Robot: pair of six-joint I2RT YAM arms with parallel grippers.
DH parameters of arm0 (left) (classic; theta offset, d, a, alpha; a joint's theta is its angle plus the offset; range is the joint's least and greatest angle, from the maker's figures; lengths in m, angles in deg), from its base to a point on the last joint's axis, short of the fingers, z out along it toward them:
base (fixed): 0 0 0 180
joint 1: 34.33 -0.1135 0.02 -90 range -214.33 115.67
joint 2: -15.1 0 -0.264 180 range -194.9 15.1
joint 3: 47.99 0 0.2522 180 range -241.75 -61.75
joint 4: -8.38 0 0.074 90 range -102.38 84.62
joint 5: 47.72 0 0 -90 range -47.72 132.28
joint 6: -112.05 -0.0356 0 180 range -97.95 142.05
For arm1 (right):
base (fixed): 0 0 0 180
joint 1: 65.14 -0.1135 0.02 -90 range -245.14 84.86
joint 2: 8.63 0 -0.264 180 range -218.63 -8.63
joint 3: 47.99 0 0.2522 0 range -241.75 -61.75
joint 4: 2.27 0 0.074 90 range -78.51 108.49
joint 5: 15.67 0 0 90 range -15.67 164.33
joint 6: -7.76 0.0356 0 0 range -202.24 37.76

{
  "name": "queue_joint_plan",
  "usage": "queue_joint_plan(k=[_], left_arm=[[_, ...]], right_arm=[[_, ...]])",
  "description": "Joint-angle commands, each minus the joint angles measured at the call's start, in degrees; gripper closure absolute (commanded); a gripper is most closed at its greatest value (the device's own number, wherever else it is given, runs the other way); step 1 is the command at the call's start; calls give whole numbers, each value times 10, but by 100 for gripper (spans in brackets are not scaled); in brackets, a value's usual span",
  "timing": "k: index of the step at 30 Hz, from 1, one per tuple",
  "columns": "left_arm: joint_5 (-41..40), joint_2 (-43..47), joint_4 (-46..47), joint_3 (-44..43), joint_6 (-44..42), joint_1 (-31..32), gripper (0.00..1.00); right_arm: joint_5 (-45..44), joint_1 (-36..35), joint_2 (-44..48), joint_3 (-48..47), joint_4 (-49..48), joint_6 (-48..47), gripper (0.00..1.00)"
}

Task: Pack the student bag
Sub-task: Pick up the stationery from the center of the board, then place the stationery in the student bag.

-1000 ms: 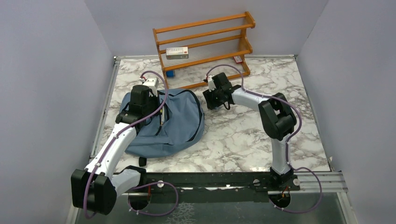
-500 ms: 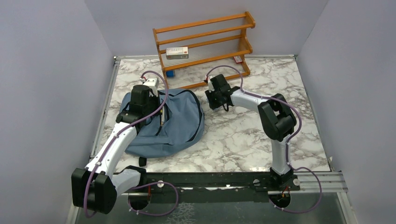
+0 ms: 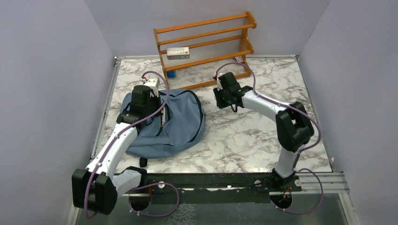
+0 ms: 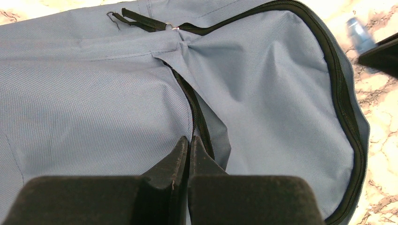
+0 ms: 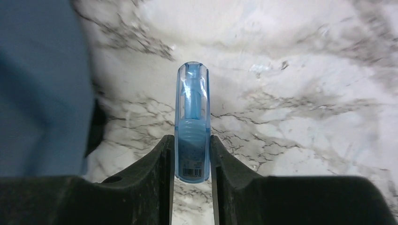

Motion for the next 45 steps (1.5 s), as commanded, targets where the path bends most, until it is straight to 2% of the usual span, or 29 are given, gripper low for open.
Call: queue_joint_plan(k=[1, 5, 10, 17, 21, 26, 30, 45], left_arm=[[29, 10, 43, -4, 13, 4, 100], [29, 6, 44, -4, 13, 4, 100], [32, 4, 51, -2, 16, 4, 100], [28, 10, 52, 2, 17, 4, 100], [34, 9, 58, 9, 17, 4, 100], [39, 10, 56, 3, 12, 4, 100], [35, 13, 55, 4, 10, 4, 100], [33, 26, 44, 5, 4, 4, 100]], right_arm=[[47, 2, 114, -1, -28, 24, 81], [175, 2, 172, 12, -90, 65, 84], [350, -8, 159, -3, -122, 141, 92], [415, -57, 126, 30, -210, 236, 94], [421, -88, 99, 22, -232, 259, 95], [377, -130, 43, -34, -180, 255, 96], [305, -155, 2, -76, -133, 251, 97], [271, -166, -101, -195, -85, 266, 97]])
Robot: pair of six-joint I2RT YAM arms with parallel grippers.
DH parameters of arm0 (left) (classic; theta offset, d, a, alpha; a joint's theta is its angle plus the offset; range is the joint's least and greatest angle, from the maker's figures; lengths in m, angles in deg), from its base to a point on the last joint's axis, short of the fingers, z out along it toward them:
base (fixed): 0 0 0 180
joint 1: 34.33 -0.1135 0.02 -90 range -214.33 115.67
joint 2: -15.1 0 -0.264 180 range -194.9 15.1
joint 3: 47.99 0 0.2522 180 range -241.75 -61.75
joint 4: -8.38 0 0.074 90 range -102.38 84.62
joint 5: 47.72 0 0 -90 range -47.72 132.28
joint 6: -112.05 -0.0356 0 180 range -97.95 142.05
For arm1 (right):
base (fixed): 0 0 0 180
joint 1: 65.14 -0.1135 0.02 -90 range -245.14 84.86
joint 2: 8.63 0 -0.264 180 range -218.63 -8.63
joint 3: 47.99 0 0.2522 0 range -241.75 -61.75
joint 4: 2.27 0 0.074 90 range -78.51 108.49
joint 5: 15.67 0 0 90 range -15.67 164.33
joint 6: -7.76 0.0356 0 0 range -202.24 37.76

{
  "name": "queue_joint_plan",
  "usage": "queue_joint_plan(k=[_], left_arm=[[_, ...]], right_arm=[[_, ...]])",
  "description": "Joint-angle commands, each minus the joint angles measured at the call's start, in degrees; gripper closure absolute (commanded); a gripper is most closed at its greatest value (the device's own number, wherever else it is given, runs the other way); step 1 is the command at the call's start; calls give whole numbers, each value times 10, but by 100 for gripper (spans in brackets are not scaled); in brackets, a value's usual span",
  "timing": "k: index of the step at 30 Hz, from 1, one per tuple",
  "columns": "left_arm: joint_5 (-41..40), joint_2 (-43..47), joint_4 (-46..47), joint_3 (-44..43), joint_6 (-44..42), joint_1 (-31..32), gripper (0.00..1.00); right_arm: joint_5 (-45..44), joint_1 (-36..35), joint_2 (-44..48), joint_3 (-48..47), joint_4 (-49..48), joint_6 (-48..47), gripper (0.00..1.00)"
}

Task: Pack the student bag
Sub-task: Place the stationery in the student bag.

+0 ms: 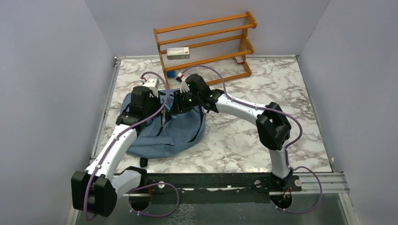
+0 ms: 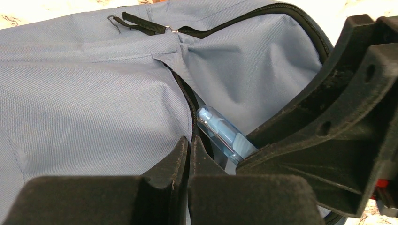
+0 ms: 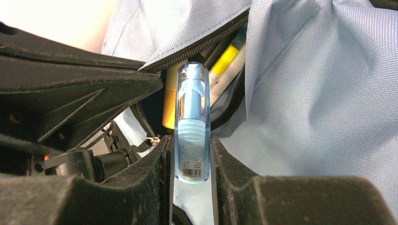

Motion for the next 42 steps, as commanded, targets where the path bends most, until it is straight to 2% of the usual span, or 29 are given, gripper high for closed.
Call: queue_joint_plan(k=[1, 7, 15, 17, 21, 26, 33, 42], left_arm=[[32, 11, 33, -7, -1, 4, 100], [33, 7, 33, -18, -4, 4, 100], [34, 10, 31, -12, -5, 4, 100], [33, 13, 32, -12, -3, 4, 100], [31, 15, 32, -7, -1, 4, 100], [31, 14, 32, -1, -5, 4, 100], [22, 12, 32, -4, -10, 4, 100], [22, 14, 29, 1, -13, 4, 100]], right_arm=[[-12, -5, -33, -34, 20, 10, 97], [15, -9, -63, -74, 24, 19, 97], [67, -10, -90, -63, -62, 77, 94], [72, -12, -99, -65, -76, 85, 90], [62, -16, -113, -69, -87, 94, 73], [50, -18, -111, -59, -112, 97, 63], [34, -18, -83, -37, -126, 82, 55], [19, -17, -53, 4, -138, 75, 54]])
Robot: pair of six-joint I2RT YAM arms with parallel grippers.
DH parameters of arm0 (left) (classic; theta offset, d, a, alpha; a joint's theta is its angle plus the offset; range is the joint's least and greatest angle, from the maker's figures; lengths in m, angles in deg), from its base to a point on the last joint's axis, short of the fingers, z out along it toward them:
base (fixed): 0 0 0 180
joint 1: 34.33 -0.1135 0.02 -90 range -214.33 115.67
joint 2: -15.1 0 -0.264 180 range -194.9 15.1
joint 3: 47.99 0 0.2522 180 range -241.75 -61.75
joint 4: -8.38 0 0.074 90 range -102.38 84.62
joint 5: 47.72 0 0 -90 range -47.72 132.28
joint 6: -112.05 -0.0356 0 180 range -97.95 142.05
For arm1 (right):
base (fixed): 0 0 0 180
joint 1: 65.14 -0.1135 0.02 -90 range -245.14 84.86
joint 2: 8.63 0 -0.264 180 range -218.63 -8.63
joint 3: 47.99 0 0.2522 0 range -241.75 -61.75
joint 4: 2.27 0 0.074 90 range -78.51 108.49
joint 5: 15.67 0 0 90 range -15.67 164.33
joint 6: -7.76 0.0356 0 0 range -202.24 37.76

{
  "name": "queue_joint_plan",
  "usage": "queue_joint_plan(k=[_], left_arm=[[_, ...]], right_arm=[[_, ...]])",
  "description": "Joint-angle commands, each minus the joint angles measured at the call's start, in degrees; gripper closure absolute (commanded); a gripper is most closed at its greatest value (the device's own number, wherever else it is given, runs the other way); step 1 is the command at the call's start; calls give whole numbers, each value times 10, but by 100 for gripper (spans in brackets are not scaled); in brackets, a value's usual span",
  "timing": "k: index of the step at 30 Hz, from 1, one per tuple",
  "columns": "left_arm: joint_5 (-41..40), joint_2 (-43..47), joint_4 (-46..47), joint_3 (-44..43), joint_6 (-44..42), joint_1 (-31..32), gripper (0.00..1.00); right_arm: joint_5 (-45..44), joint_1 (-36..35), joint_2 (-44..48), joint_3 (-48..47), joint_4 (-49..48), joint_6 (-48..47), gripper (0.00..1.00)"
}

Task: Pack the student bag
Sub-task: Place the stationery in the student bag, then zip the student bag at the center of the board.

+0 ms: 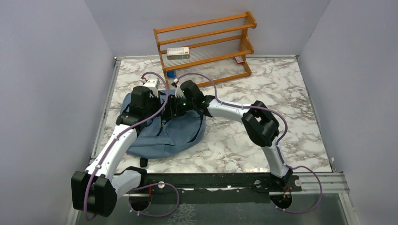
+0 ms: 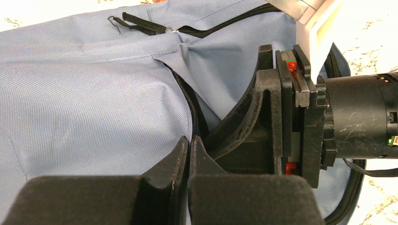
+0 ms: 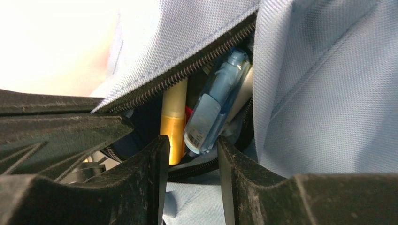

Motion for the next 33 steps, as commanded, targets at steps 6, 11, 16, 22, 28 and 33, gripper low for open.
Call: queue_joint_plan(k=[6, 11, 16, 22, 28, 33], left_arm=[[18, 14, 28, -6, -2, 4, 100], [29, 16, 27, 3, -1, 4, 100], [42, 11, 14, 20, 3, 4, 100], [62, -6, 7, 48, 23, 4, 100], [68, -61, -10, 55, 20, 4, 100], [68, -93, -17, 38, 16, 4, 98]], right_arm=[[-116, -5, 110, 83, -21, -61, 55], [-188, -4, 177, 157, -43, -103, 54], [-216, -4, 212, 193, -46, -131, 54], [-218, -4, 225, 206, -42, -126, 54], [-211, -4, 232, 221, -55, -110, 54], [-197, -4, 231, 218, -57, -109, 54]])
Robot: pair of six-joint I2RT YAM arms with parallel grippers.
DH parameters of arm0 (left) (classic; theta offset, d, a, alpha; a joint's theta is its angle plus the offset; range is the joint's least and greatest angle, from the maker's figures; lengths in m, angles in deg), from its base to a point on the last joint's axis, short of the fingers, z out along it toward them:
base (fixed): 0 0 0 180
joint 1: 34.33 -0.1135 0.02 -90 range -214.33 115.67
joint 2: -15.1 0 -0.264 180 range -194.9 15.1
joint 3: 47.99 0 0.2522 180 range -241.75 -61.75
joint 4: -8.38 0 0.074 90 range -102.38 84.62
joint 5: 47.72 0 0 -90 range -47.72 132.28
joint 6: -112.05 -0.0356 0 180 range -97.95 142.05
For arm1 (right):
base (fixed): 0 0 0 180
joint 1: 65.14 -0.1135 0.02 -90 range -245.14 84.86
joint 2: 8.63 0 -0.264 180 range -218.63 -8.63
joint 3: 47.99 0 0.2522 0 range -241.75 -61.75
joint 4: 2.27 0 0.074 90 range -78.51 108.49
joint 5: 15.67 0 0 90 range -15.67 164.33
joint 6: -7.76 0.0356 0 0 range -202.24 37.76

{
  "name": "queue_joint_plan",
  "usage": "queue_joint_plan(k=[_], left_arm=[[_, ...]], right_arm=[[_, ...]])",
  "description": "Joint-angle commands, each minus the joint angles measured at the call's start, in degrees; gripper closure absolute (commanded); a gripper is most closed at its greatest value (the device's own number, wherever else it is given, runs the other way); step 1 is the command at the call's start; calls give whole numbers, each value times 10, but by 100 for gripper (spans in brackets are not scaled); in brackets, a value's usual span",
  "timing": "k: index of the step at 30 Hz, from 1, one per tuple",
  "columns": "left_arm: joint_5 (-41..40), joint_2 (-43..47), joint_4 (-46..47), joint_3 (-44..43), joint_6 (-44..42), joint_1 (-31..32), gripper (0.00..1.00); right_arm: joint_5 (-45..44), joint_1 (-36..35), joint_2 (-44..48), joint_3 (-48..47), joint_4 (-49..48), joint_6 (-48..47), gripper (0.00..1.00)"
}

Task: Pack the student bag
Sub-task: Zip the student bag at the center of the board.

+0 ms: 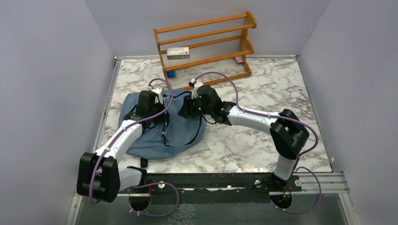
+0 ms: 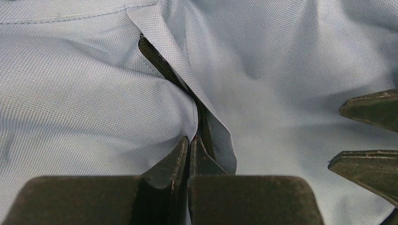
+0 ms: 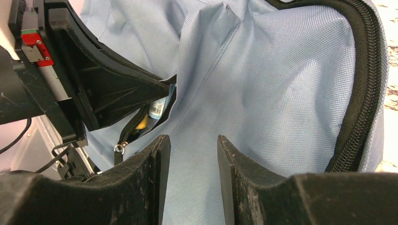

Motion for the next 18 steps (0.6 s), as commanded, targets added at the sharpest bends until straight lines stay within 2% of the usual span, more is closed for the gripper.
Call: queue_joint_plan(k=[1, 9, 15, 18], left_arm=[[39, -19, -31, -12, 6, 5, 96], [44, -15, -35, -36, 9, 5, 80], [18, 7, -60, -66, 17, 4, 69], [5, 26, -71, -73, 27, 4, 61]], right_arm=[[5, -4, 20, 0, -22, 4, 54], [26, -4, 20, 11, -32, 15, 54], [29, -4, 28, 10, -25, -8, 54], [22, -4, 37, 17, -23, -17, 49]])
